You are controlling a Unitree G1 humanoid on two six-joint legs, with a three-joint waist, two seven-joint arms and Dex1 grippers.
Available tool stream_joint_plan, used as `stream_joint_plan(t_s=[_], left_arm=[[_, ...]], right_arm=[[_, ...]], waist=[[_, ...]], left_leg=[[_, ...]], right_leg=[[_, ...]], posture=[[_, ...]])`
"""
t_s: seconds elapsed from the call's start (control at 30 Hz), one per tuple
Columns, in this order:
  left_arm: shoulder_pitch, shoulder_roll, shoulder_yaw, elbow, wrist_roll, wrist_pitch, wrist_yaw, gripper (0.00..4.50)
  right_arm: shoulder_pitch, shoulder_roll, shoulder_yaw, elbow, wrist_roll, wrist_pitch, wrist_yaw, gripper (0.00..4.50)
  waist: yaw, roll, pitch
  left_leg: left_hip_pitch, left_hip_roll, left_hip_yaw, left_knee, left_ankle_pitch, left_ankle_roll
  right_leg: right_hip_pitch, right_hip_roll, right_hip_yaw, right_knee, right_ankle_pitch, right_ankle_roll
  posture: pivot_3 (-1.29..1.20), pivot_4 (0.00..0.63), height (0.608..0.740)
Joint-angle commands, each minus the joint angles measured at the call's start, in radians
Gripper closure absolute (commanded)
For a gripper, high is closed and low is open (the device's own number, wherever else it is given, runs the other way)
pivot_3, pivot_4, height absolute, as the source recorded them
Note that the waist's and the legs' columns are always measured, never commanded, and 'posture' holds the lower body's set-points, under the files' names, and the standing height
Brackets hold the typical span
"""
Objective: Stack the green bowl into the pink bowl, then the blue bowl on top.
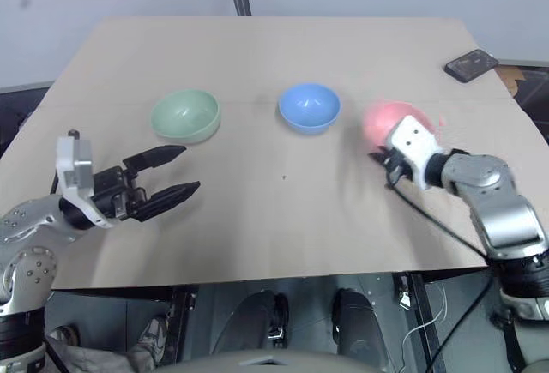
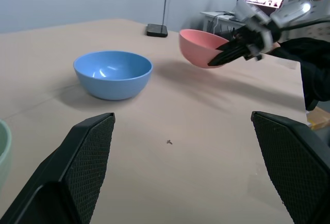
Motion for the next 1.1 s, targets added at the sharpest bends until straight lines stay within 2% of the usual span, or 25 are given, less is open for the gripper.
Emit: stream_joint_plan(t_s=[0.03, 0.17, 0.3, 0.33, 0.37, 0.5, 0.53, 0.67, 0.8, 0.9, 1.1], left_arm=[[-0.009, 0.003, 0.023, 0.0, -0.008, -0.021, 0.002, 0.0], [-0.018, -0.004, 0.02, 0.024, -0.005, -0.022, 0.012, 0.0], [-0.025, -0.008, 0.008, 0.032, 0.021, -0.026, 0.041, 0.0], [-0.026, -0.008, 0.007, 0.031, 0.023, -0.024, 0.047, 0.0], [-0.026, -0.009, 0.006, 0.029, 0.023, -0.021, 0.052, 0.0], [-0.046, -0.001, -0.011, 0.034, 0.084, -0.043, 0.095, 0.0], [-0.055, 0.002, -0.024, 0.027, 0.114, -0.051, 0.116, 0.0], [-0.096, 0.02, -0.093, -0.019, 0.329, -0.061, 0.302, 0.0], [-0.227, 0.074, -0.212, -0.013, 0.536, 0.048, 0.463, 0.0], [-0.366, 0.12, -0.355, 0.055, 0.666, 0.109, 0.472, 0.0], [-0.566, 0.112, -0.552, 0.192, 0.785, 0.284, 0.441, 0.0]], right_arm=[[0.006, 0.017, 0.078, -0.135, 0.044, -0.006, 0.065, 4.44], [-0.074, 0.103, 0.25, -0.029, -0.084, -0.094, 0.057, 4.44], [-0.144, 0.171, 0.327, 0.1, -0.118, -0.132, 0.098, 4.44], [-0.149, 0.179, 0.33, 0.111, -0.113, -0.135, 0.112, 3.71], [-0.149, 0.183, 0.328, 0.116, -0.112, -0.14, 0.121, 3.48], [-0.134, 0.231, 0.245, 0.049, -0.039, -0.128, 0.096, 1.47], [-0.129, 0.245, 0.189, -0.001, 0.031, -0.083, 0.086, 1.17], [-0.121, 0.242, 0.025, -0.164, 0.257, 0.084, 0.062, 1.17], [-0.095, 0.204, -0.06, -0.247, 0.315, 0.142, 0.004, 1.17], [-0.072, 0.21, -0.096, -0.246, 0.315, 0.128, -0.05, 1.17], [-0.041, 0.203, -0.111, -0.257, 0.298, 0.107, -0.102, 1.17]], waist=[[0.001, 0.0, 0.0], [0.001, -0.001, -0.001], [0.002, -0.001, 0.0], [0.003, -0.001, 0.0], [0.004, -0.001, 0.0], [0.002, -0.001, 0.0], [0.002, -0.001, 0.0], [0.005, -0.001, 0.0], [0.009, -0.001, -0.001], [0.006, -0.001, -0.001], [0.0, -0.001, 0.0]], left_leg=[[0.0, 0.0, 0.0, 0.0, 0.0, 0.0], [0.0, 0.0, -0.001, 0.001, 0.0, 0.0], [0.001, -0.001, 0.0, 0.001, 0.0, 0.0], [0.001, -0.001, -0.001, 0.001, 0.0, 0.0], [0.001, -0.001, -0.001, 0.001, 0.0, 0.0], [0.0, -0.001, -0.001, 0.001, 0.0, 0.0], [0.0, -0.001, -0.001, 0.001, 0.0, 0.0], [0.0, -0.001, -0.002, 0.001, 0.0, 0.0], [0.0, -0.001, -0.003, 0.001, 0.0, 0.0], [0.0, -0.002, -0.003, 0.001, 0.0, 0.0], [-0.001, -0.003, 0.001, 0.001, 0.0, 0.0]], right_leg=[[0.0, 0.0, 0.0, 0.0, 0.0, 0.0], [0.001, -0.001, -0.001, 0.0, -0.001, -0.001], [0.001, -0.001, -0.001, 0.001, -0.002, -0.004], [0.001, -0.001, -0.001, 0.001, -0.001, -0.003], [0.001, -0.001, -0.001, 0.001, 0.0, -0.001], [0.001, -0.001, -0.002, -0.001, 0.0, -0.001], [0.001, -0.001, -0.002, -0.001, 0.0, 0.0], [0.002, -0.001, -0.002, 0.0, 0.0, -0.001], [0.002, -0.001, -0.003, 0.0, 0.0, -0.001], [0.002, -0.001, -0.003, 0.001, 0.0, -0.001], [-0.002, 0.001, 0.001, 0.002, 0.0, 0.0]], posture=[[0.0, 0.15, 0.74], [0.0, 0.15, 0.74], [0.0, 0.15, 0.74], [0.0, 0.15, 0.74], [0.0, 0.15, 0.74], [0.0, 0.15, 0.74], [0.0, 0.15, 0.74], [0.0, 0.15, 0.74], [0.0, 0.15, 0.74], [0.0, 0.15, 0.74], [0.0, 0.15, 0.74]])
